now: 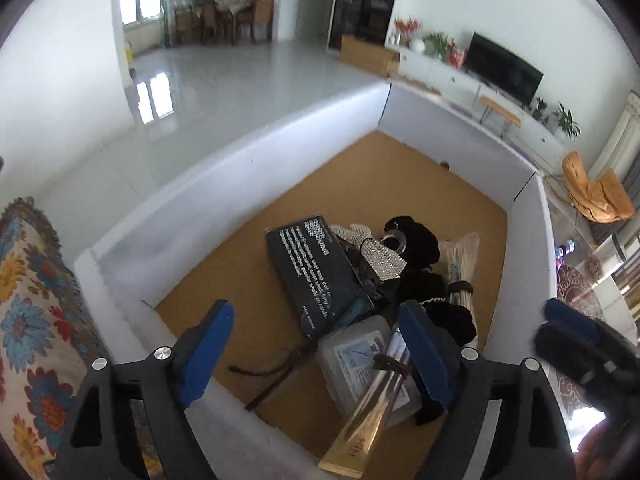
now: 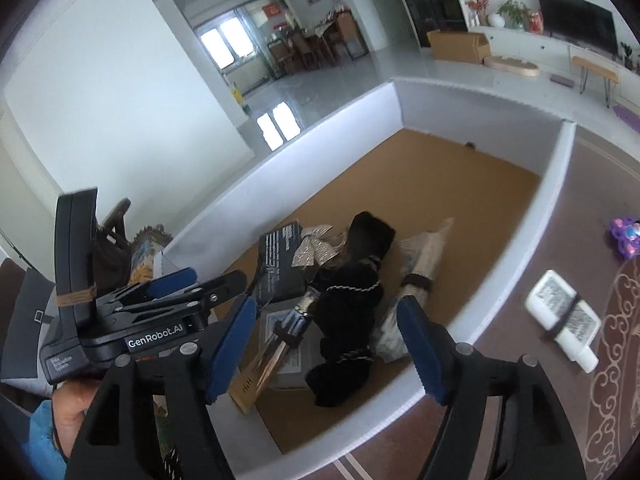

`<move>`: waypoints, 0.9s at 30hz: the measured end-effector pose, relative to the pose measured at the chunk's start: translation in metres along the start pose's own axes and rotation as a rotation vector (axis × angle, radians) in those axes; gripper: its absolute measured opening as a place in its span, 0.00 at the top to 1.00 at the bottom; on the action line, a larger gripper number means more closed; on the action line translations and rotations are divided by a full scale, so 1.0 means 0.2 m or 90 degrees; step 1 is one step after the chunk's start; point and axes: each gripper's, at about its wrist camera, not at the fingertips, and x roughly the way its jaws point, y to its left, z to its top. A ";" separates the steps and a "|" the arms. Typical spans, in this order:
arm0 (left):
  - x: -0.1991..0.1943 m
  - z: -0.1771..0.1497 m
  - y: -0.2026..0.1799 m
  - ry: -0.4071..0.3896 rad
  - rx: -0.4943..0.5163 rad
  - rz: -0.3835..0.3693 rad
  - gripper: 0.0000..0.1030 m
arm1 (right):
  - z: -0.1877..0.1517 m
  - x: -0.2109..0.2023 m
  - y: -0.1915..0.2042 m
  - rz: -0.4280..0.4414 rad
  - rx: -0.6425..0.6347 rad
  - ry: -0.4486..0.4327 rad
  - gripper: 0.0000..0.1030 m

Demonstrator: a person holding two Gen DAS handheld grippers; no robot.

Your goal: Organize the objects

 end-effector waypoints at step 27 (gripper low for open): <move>-0.16 -0.96 -1.41 0.044 0.332 -0.179 0.08 | -1.20 -1.00 -1.18 -0.434 0.187 -0.030 0.06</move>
